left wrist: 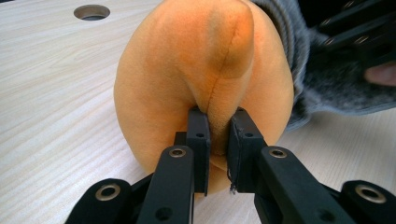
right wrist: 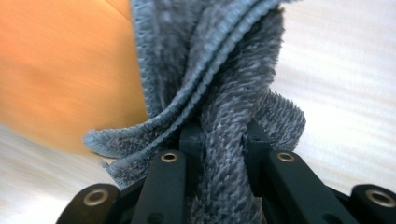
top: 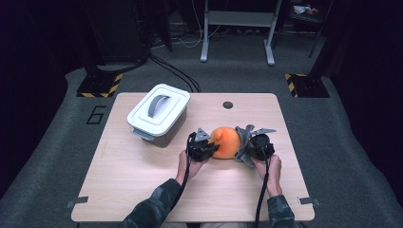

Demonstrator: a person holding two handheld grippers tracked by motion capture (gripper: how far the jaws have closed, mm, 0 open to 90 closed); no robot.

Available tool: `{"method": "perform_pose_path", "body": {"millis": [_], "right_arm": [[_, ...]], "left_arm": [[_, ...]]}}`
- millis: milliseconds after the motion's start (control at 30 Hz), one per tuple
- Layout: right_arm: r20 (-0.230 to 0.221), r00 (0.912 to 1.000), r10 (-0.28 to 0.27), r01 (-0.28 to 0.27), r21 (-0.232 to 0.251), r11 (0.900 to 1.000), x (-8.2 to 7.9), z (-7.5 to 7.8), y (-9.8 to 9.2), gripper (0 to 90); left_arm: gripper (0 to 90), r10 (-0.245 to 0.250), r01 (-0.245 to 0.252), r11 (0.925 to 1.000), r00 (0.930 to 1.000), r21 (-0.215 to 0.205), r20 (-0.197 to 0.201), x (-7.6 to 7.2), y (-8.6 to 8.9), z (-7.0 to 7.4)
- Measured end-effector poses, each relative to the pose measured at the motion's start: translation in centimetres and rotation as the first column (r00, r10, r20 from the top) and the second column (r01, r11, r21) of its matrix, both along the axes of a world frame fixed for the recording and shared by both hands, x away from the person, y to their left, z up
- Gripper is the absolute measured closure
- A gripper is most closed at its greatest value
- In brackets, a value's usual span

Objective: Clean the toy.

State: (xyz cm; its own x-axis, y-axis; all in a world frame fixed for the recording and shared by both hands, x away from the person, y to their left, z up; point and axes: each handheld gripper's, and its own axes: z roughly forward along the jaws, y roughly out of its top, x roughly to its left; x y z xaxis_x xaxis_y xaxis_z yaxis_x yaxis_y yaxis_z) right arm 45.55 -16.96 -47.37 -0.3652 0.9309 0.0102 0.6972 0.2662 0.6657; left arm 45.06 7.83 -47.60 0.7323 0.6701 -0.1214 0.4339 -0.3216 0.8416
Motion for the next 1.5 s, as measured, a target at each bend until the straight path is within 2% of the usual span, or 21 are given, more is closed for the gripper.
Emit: {"method": "perform_pose_path", "body": {"millis": [133, 233, 333, 433, 600, 700, 833, 933, 1000, 1033, 1233, 1267, 1300, 1400, 1467, 1500], "right_arm": [[-0.068, 0.9976, -0.014, 0.014, 0.007, 1.000, 0.6, -1.3, -0.5, 75.3], [-0.074, 0.9972, -0.008, 0.010, 0.020, 1.000, 0.5, -1.2, -1.1, 75.2], [-0.031, 0.9994, -0.015, 0.016, 0.007, 1.000, 0.0, 0.1, -1.4, 75.2], [0.024, 0.9997, -0.008, 0.008, 0.014, 1.000, -0.8, 2.3, -1.0, 75.2], [0.117, 0.9914, 0.060, -0.061, 0.005, 0.998, -1.6, 5.3, 1.2, 75.2], [0.129, 0.9871, 0.096, -0.095, -0.009, 0.995, -1.5, 5.9, 2.6, 75.2], [0.101, 0.9892, 0.107, -0.106, -0.010, 0.994, -1.0, 5.4, 3.5, 75.3], [0.089, 0.9910, 0.100, -0.100, -0.010, 0.995, -0.6, 4.8, 3.3, 75.6], [0.097, 0.9901, 0.101, -0.100, -0.017, 0.995, -0.5, 4.4, 3.2, 75.7], [0.085, 0.9922, 0.091, -0.090, -0.018, 0.996, -0.6, 4.3, 3.1, 75.7], [0.088, 0.9930, 0.080, -0.078, -0.022, 0.997, -0.5, 3.8, 2.7, 75.9], [0.088, 0.9941, 0.064, -0.063, -0.016, 0.998, -0.5, 3.7, 2.7, 75.9], [0.087, 0.9936, 0.073, -0.072, -0.019, 0.997, -0.5, 3.7, 2.5, 75.9], [0.083, 0.9941, 0.069, -0.068, -0.013, 0.998, -0.4, 3.7, 2.3, 75.9], [0.081, 0.9945, 0.066, -0.066, -0.013, 0.998, -0.4, 3.6, 2.2, 75.9], [0.079, 0.9947, 0.065, -0.064, -0.012, 0.998, -0.4, 3.6, 2.1, 75.9]], "left_arm": [[80.4, 0.002, -0.002, 1.0000, 1.0000, 0.003, 0.002, 0.0, 0.0, 0.0], [80.3, 0.001, -0.001, 1.0000, 1.0000, -0.003, 0.001, 0.0, 0.1, 0.0], [80.2, 0.002, -0.002, 1.0000, 1.0000, -0.008, 0.002, 0.0, 0.1, -0.1], [80.0, -0.005, 0.005, 1.0000, 1.0000, -0.004, 0.001, 0.0, 0.2, 0.0], [79.8, -0.005, 0.005, 0.9999, 1.0000, -0.009, 0.002, 0.0, 0.2, -0.1], [79.7, -0.004, 0.004, 0.9999, 1.0000, -0.014, 0.000, 0.0, 0.3, -0.1], [79.3, -0.002, 0.002, 0.9998, 1.0000, -0.019, 0.000, 0.0, 0.3, -0.2], [78.6, -0.015, 0.015, 0.9997, 0.9999, -0.017, 0.002, 0.0, 0.3, -0.1], [77.4, -0.016, 0.016, 0.9997, 0.9999, -0.019, 0.007, -0.1, 0.1, -0.1], [75.8, -0.017, 0.017, 0.9996, 0.9998, -0.021, 0.009, -0.1, 0.1, -0.1], [57.2, -0.017, 0.018, 0.9987, 0.9997, -0.048, 0.019, -0.1, 0.2, 0.1], [53.6, -0.010, 0.012, 0.9986, 0.9997, -0.051, 0.021, -0.1, 0.3, 0.1], [50.5, -0.012, 0.013, 0.9989, 0.9996, -0.045, 0.025, -0.1, 0.5, 0.2], [43.4, 0.011, -0.011, 0.9975, 0.9999, -0.070, 0.000, 0.0, 0.9, 0.0], [41.1, 0.013, -0.014, 0.9972, 0.9999, -0.073, -0.005, 0.1, 1.5, -0.3], [40.2, 0.022, -0.024, 0.9961, 0.9996, -0.085, -0.019, 0.0, 1.6, -0.4]]}}
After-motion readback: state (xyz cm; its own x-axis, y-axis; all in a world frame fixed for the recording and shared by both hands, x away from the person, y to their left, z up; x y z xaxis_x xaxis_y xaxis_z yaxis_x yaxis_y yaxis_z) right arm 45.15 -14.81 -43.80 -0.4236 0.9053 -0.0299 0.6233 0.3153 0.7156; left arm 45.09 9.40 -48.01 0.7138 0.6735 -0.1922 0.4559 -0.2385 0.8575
